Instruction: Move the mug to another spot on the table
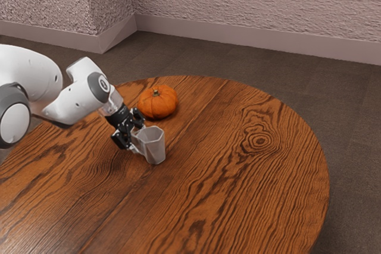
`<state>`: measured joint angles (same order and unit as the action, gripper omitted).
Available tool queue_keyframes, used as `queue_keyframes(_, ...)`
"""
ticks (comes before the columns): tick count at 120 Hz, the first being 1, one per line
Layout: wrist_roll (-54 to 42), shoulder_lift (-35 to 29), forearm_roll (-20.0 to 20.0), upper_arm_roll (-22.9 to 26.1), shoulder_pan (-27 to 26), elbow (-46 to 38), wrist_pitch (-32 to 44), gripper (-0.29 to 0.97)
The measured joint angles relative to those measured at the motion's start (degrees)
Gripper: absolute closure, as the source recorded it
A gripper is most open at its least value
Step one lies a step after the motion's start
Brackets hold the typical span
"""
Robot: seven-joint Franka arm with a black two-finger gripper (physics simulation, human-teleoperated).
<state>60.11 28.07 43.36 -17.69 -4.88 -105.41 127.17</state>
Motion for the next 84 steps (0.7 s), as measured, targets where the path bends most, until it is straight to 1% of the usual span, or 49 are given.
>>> queue_keyframes(17,-0.5,-2.9,-2.8,-1.2,0.1,-0.8,0.2,0.06)
queue_keyframes(28,-0.6,-6.8,-6.2,-2.5,0.1,-1.6,0.2,0.04)
queue_keyframes(45,-0.3,-17.5,-16.3,-2.9,-1.1,-1.6,-0.8,0.02)
queue_keyframes(50,-0.5,-20.4,-22.2,-2.7,-1.7,0.0,-2.2,0.02)
queue_keyframes(55,-1.2,-21.8,-27.8,-1.9,-2.2,3.3,-4.4,0.01)
queue_keyframes(65,-6.1,-22.7,-35.4,0.5,-2.8,9.5,-8.7,0.01)
queue_keyframes(71,-10.4,-22.7,-38.0,1.4,-3.3,12.9,-12.2,0.01)
queue_keyframes(84,-19.4,-22.8,-40.2,3.2,-2.6,16.3,-19.9,0.00)
